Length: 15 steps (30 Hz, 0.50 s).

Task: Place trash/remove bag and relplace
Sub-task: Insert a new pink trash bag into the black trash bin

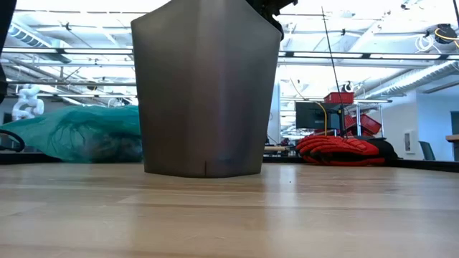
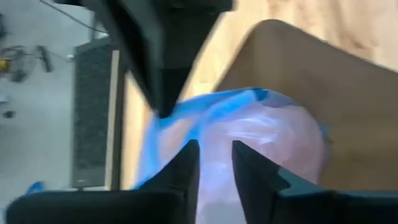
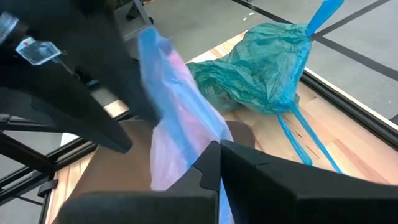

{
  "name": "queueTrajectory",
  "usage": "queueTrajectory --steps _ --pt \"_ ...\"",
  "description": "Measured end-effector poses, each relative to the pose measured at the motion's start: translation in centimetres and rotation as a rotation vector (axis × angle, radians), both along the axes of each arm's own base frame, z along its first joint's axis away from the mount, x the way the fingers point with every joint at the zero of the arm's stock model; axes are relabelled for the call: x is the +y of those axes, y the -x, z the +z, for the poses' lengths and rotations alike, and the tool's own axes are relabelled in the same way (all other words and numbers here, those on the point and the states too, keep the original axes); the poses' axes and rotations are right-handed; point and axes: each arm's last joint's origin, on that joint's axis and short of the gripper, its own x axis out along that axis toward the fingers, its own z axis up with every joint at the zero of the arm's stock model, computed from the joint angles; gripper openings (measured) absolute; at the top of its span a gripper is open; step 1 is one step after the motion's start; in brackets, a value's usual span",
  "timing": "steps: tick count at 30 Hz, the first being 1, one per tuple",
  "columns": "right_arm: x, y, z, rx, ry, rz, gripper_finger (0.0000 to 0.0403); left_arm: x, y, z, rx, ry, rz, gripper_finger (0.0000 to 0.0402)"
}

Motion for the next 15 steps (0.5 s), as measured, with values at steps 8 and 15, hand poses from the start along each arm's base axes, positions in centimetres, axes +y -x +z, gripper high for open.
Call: queueTrajectory --steps 8,15 --pt "0.0 0.0 0.1 -0.007 0.005 0.002 0.0000 0.2 -0.6 -0.4 0.017 -0.060 -0.022 0.0152" --pt "0.1 -0.1 0.3 -0.028 0.009 0.004 0.0000 0.3 -2.1 -2.0 0.083 -0.063 -0.009 0.0156"
